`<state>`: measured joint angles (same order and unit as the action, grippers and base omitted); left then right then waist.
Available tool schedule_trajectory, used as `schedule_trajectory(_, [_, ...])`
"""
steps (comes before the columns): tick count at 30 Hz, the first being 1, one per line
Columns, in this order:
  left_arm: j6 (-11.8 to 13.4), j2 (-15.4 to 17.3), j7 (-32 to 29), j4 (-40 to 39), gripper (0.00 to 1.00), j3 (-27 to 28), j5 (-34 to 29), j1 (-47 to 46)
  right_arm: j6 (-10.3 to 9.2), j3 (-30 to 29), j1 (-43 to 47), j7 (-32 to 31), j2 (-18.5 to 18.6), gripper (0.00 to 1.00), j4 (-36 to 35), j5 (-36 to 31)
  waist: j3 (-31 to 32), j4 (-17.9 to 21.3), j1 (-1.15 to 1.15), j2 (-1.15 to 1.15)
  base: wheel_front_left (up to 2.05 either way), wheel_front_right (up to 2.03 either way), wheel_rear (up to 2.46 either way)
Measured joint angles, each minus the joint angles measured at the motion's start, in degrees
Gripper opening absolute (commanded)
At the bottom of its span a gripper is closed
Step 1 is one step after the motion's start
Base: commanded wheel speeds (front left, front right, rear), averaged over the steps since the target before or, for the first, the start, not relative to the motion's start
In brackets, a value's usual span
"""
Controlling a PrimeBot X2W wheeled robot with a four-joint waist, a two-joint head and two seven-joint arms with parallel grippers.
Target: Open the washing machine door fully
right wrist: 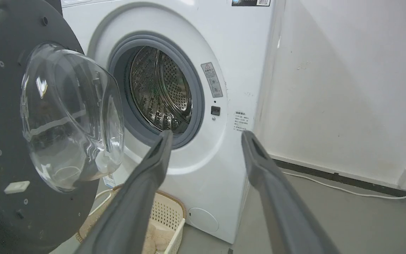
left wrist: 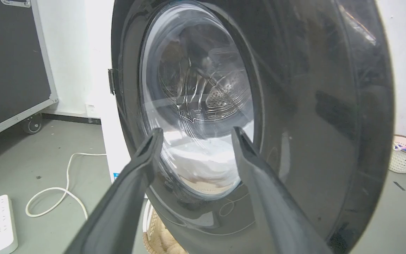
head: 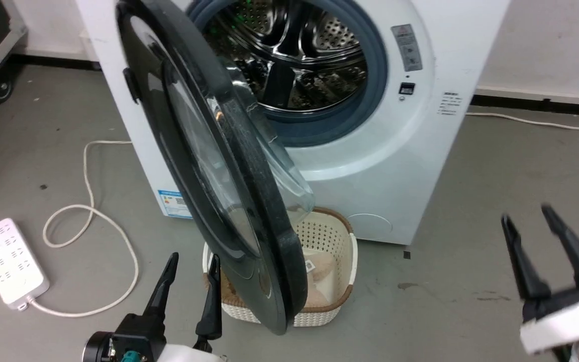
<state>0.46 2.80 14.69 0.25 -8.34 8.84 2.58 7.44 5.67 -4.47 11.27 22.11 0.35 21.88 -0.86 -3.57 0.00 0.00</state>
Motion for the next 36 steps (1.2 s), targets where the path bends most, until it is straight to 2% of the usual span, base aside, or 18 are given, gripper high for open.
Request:
schedule_trajectory(5, [-0.1, 0.0, 0.0, 0.1, 1.0, -0.4, 0.0, 1.2, 0.0, -6.0, 6.4, 2.5, -9.5, 1.0, -0.5, -10.8, 0.6, 0.8, 0.0, 0.0, 0.0, 0.0, 0.0])
schedule_trajectory(9, [-0.2, 0.0, 0.0, 0.8, 1.0, -0.8, -0.1, 1.4, 0.0, -7.3, 9.9, 3.1, -14.7, 1.0, -0.5, -14.9, 0.8, 1.2, 0.0, 0.0, 0.0, 0.0, 0.0])
schedule_trajectory(13, [-0.1, 0.0, 0.0, 1.3, 1.0, -1.7, -0.1, 1.4, 0.0, -7.5, 11.1, 3.2, -16.7, 1.0, -0.2, -16.4, 0.8, 1.5, 0.0, 0.0, 0.0, 0.0, 0.0])
schedule_trajectory(21, [0.5, 0.0, 0.0, 1.7, 1.0, -1.8, -0.3, 1.9, 0.0, -8.3, 11.0, 3.5, -17.9, 1.0, -0.3, -16.8, 1.0, 2.0, 0.0, 0.0, 0.0, 0.0, 0.0])
schedule_trajectory(22, [0.5, 0.0, 0.0, 1.7, 0.83, -1.8, -0.3, 1.9, 0.0, -8.3, 11.0, 3.5, -18.0, 1.0, -0.3, -16.8, 1.0, 2.0, 0.0, 0.0, 0.0, 0.0, 0.0])
schedule_trajectory(23, [0.5, 0.0, 0.0, 1.7, 0.35, -1.8, -0.3, 1.9, 0.0, -8.3, 11.0, 3.5, -18.1, 1.0, -0.4, -16.8, 1.0, 2.0, 0.0, 0.0, 0.0, 0.0, 0.0])
schedule_trajectory(24, [0.5, 0.0, 0.0, 1.6, 0.0, -1.8, -0.3, 1.9, 0.0, -8.3, 11.0, 3.5, -18.1, 1.0, -0.4, -16.8, 1.1, 2.1, 0.0, 0.0, 0.0, 0.0, 0.0])
schedule_trajectory(29, [0.7, 0.0, 0.0, -0.7, 0.0, -1.0, -0.2, 1.9, 0.0, -8.2, 10.9, 3.5, -18.3, 1.0, -0.5, -16.8, 1.2, 2.4, 0.0, 0.0, 0.0, 0.0, 0.0])
schedule_trajectory(36, [4.1, 0.0, 0.0, -11.7, 0.0, 3.2, 2.3, -1.3, 0.0, -8.2, 10.8, 3.5, -18.5, 1.0, -0.7, -16.7, 1.0, 2.9, 0.0, 0.0, 0.0, 0.0, 0.0])
